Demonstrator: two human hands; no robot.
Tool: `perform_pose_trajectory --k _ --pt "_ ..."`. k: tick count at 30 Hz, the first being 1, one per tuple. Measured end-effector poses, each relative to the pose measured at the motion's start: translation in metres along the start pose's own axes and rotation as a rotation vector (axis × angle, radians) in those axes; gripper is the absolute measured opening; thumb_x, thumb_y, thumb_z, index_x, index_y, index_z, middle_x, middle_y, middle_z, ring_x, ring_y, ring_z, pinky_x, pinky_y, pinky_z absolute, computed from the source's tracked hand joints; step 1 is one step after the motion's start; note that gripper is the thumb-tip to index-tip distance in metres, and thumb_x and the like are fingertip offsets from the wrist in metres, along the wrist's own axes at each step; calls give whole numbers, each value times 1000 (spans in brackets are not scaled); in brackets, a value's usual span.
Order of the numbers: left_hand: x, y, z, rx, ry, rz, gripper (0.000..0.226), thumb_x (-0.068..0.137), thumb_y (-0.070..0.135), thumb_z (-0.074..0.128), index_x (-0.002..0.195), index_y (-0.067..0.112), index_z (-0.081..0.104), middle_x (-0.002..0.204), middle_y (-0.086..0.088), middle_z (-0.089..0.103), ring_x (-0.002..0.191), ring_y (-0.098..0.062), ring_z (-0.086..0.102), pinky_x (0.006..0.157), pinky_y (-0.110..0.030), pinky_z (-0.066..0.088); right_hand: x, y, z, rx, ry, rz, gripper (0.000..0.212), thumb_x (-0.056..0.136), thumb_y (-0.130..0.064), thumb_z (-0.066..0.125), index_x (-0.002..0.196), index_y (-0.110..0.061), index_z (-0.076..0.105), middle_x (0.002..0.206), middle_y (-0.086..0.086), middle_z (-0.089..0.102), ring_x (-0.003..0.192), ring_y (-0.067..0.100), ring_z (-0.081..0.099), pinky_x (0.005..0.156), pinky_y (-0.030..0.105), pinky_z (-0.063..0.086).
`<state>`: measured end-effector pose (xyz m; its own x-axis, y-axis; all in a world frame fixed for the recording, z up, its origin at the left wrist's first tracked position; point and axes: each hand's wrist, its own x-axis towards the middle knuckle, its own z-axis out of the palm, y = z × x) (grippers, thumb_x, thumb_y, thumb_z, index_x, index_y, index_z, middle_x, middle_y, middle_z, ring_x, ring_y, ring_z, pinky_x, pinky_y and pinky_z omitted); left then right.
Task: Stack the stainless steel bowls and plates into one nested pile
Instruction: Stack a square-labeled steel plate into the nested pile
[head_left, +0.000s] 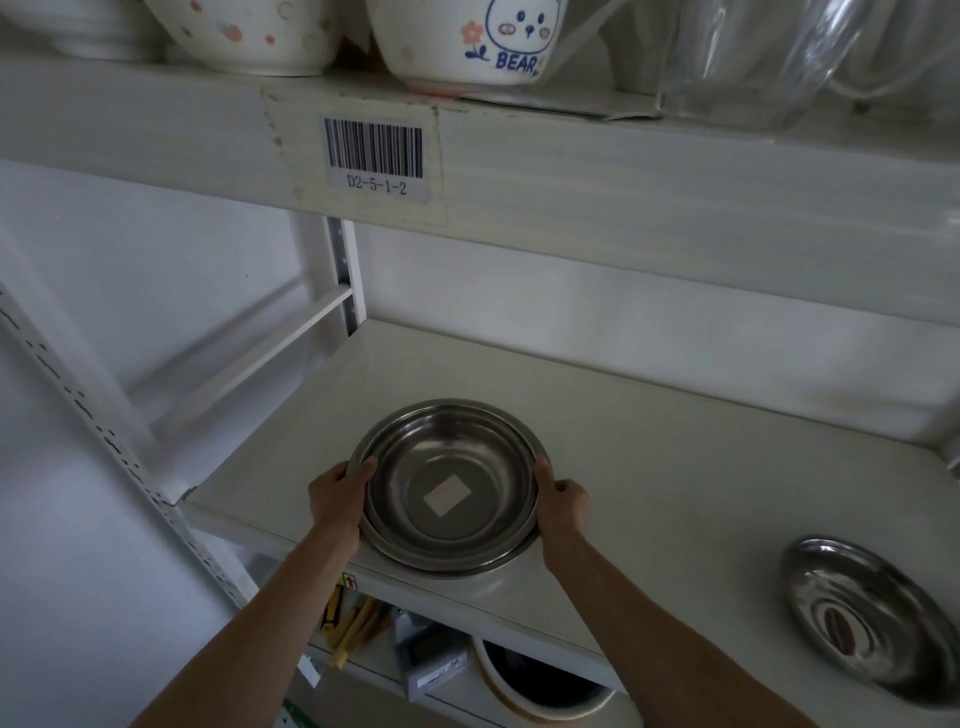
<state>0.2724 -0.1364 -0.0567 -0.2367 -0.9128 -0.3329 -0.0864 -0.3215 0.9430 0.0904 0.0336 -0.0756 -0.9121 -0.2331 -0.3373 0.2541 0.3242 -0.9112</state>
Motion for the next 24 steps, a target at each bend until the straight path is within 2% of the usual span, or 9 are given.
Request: perform_pose_trajectory --k 3,5,9,13,17,20,24 --pt "-5 -3 11 19 -38 13 18 84 18 68 79 0 67 71 -13 61 71 -26 57 65 -36 52 -2 3 -15 41 33 15 48 85 -56 60 74 -9 56 65 5 56 59 18 53 50 28 39" --pt "-10 -4 21 28 -65 15 21 84 19 68 84 -3 68 76 -17 63 72 -26 58 71 -39 54 -3 6 -27 68 49 29 48 86 -56 60 75 -9 56 65 6 56 59 19 52 51 28 41" --pt "-19 -6 45 70 -113 43 15 82 21 70 71 11 67 79 -18 67 75 -27 61 74 -38 54 -2 13 -55 108 84 57 45 87 -53 60 71 -11 52 61 5 50 55 19 49 48 27 39" --pt "-34 -8 72 52 -153 34 12 80 18 72 71 12 68 80 -17 68 76 -27 62 80 -42 54 -1 19 -85 150 138 70 46 88 -50 60 65 -14 44 58 4 42 53 18 42 48 27 34" --pt "-47 -13 97 58 -198 34 12 79 18 73 80 6 71 84 -19 69 76 -25 61 78 -42 55 0 24 -113 185 196 80 45 87 -50 61 64 -15 44 57 3 41 54 19 41 51 29 35" --pt "-56 -20 113 75 -224 38 12 78 20 74 70 12 70 78 -17 68 70 -23 59 68 -35 51 0 28 -133 202 238 63 45 86 -48 63 62 -15 45 56 3 40 54 19 41 54 31 35" --pt "-65 -27 130 130 -269 42 16 76 24 74 68 12 70 79 -20 70 70 -23 60 72 -42 54 -3 32 -157 209 294 49 47 85 -47 65 57 -17 42 54 3 35 55 18 37 56 33 32"
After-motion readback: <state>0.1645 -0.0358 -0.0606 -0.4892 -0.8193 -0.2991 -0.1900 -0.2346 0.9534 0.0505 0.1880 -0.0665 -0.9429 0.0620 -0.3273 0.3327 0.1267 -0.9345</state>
